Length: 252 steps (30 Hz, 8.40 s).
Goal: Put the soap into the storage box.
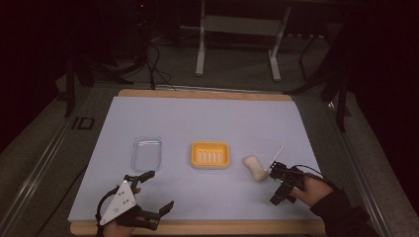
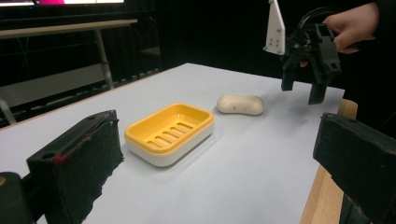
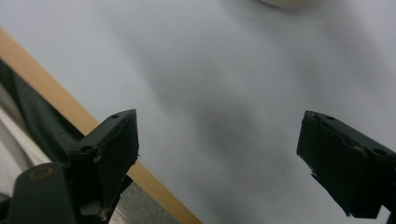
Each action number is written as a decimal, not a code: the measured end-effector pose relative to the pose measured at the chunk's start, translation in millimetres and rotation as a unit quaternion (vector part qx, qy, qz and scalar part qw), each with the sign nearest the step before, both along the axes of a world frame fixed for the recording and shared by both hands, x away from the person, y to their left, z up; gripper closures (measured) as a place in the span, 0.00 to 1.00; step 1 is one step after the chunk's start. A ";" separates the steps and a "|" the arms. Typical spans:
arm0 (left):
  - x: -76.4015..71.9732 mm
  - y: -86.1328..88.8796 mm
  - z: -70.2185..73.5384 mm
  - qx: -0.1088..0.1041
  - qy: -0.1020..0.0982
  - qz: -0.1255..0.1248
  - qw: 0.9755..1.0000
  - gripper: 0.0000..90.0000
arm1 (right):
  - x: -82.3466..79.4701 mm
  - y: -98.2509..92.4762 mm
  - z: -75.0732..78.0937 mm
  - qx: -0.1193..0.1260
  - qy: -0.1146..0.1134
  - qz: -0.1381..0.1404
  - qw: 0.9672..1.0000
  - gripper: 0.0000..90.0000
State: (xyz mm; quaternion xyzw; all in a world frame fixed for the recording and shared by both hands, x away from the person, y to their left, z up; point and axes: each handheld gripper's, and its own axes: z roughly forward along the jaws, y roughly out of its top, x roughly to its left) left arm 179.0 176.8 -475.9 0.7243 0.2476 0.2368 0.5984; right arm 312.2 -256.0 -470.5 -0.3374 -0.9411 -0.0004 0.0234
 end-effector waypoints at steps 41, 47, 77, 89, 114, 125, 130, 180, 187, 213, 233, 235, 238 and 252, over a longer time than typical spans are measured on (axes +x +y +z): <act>0.7 1.5 -0.5 0.005 0.003 0.008 1.000 0.01 | 47.9 42.9 -8.4 0.000 0.013 -0.069 0.998 0.15; 0.8 0.8 -0.9 0.005 0.004 0.007 1.000 0.01 | 56.8 45.1 -6.9 0.022 -0.009 -0.088 0.996 0.18; 0.6 0.8 -0.7 0.007 0.004 0.005 1.000 0.01 | 75.1 52.4 -24.0 0.055 -0.075 -0.129 0.987 0.43; 0.5 0.0 -1.0 0.009 0.004 0.006 1.000 0.01 | 73.6 58.6 -27.7 0.028 -0.081 -0.121 0.989 0.53; 1.3 -0.3 -1.5 0.011 0.007 0.004 1.000 0.01 | 83.2 51.3 -8.1 0.044 -0.088 -0.052 0.994 0.56; 1.6 -0.6 -1.8 0.011 0.008 0.004 1.000 0.01 | 85.8 49.0 1.4 0.054 -0.090 0.000 0.994 0.55; 1.7 -0.7 -2.0 0.010 0.008 0.003 1.000 0.01 | 88.4 49.1 2.0 0.060 -0.097 0.046 0.992 0.55; 1.7 -0.8 -2.1 0.009 0.011 0.000 1.000 0.01 | 90.7 70.8 28.2 0.084 -0.064 0.333 0.937 0.55; 1.6 -1.1 -2.3 0.010 0.010 0.000 1.000 0.01 | 92.0 77.1 39.4 0.087 -0.066 0.336 0.936 0.55; 1.6 -0.9 -2.3 0.010 0.011 0.000 1.000 0.01 | 92.6 118.3 84.0 0.102 -0.095 0.362 0.922 0.55; 1.6 -0.7 -2.2 0.012 0.010 -0.001 1.000 0.01 | 95.3 151.1 77.1 0.128 -0.095 0.383 0.910 0.55; 1.6 -0.7 -2.2 0.011 0.010 -0.001 1.000 0.01 | 95.7 153.3 75.9 0.127 -0.095 0.387 0.908 0.55; 1.7 -0.5 -2.1 0.011 0.010 -0.001 1.000 0.01 | 96.2 156.4 74.7 0.132 -0.097 0.387 0.908 0.55; 1.6 0.6 -2.3 0.016 0.010 -0.003 1.000 0.01 | 102.4 173.2 53.2 0.149 -0.091 0.395 0.902 0.55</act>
